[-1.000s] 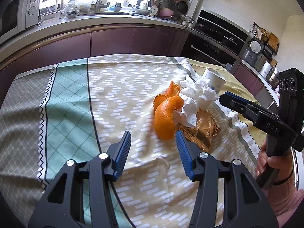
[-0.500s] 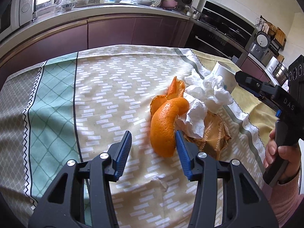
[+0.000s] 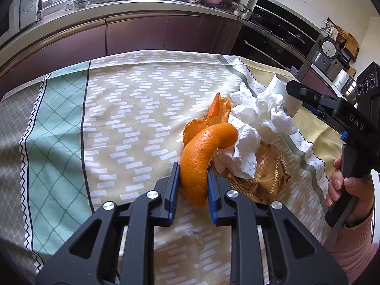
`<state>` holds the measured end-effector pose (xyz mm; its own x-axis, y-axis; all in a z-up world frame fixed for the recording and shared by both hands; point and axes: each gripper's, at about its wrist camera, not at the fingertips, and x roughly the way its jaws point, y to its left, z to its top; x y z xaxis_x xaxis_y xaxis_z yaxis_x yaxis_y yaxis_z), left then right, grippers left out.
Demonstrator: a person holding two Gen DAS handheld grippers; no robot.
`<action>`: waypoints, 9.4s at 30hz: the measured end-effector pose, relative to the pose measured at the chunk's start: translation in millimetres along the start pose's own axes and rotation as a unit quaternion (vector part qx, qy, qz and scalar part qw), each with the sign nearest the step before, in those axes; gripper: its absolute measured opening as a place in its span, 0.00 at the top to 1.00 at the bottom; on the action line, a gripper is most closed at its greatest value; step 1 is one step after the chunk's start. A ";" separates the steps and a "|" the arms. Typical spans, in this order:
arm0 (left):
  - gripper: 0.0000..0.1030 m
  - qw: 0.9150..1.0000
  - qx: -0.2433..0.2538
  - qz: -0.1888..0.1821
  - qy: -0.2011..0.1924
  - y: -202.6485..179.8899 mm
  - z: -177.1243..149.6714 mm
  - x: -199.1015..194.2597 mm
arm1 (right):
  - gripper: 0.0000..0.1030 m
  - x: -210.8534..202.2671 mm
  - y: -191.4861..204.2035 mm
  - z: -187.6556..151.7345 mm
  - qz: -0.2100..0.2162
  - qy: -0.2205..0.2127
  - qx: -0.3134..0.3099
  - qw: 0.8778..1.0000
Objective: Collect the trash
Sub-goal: 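Grasp the orange peel with the left tool while the right tool grasps the dotted paper cup, then carry peel and cup to the teal bin and open both tools, then move both tools back over the table toward the remaining trash, then grasp the gold foil wrapper with the left tool while the right tool grasps white tissue, then lift the wrapper and tissue and carry both toward the teal bin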
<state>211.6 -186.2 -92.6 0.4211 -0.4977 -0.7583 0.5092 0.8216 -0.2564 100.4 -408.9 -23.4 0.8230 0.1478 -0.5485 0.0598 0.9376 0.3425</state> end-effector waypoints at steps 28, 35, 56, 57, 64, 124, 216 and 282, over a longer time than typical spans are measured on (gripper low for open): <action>0.89 0.995 -0.060 0.005 -0.076 63.4 -51.1 -110.5 | 0.48 -77.0 31.4 -2.0 0.059 -0.048 -0.020 0.997; 0.89 0.990 -0.092 0.037 -0.102 101.6 -78.1 -153.6 | 0.48 -60.1 97.2 -12.1 0.129 -0.016 -0.069 0.989; 0.89 0.937 -0.230 0.212 -0.157 259.2 -179.8 -296.3 | 0.48 21.8 331.6 -48.3 0.330 0.085 -0.199 0.919; 0.89 0.935 -0.235 0.216 -0.156 265.4 -183.7 -298.5 | 0.48 23.5 339.8 -49.6 0.335 0.086 -0.204 0.916; 0.89 0.925 -0.261 0.238 -0.142 301.6 -203.9 -302.3 | 0.48 45.5 394.3 -57.9 0.357 0.102 -0.228 0.900; 0.60 0.953 -0.165 0.173 -0.184 228.2 -137.0 -256.9 | 0.44 49.3 345.7 -75.9 0.306 0.124 -0.219 0.918; 0.77 0.996 0.080 -0.023 0.014 -82.1 -31.2 10.1 | 0.84 -9.4 -20.1 -51.0 0.086 0.094 0.037 0.991; 0.93 0.983 -0.062 0.108 -0.132 108.5 -140.5 -235.2 | 0.84 -0.8 214.3 -54.3 0.272 0.099 -0.138 0.947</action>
<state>62.3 59.1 -26.2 0.6980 -0.3487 -0.6254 0.2976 0.9357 -0.1895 81.9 -191.1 9.1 0.5657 0.6637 -0.4893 -0.5150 0.7478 0.4190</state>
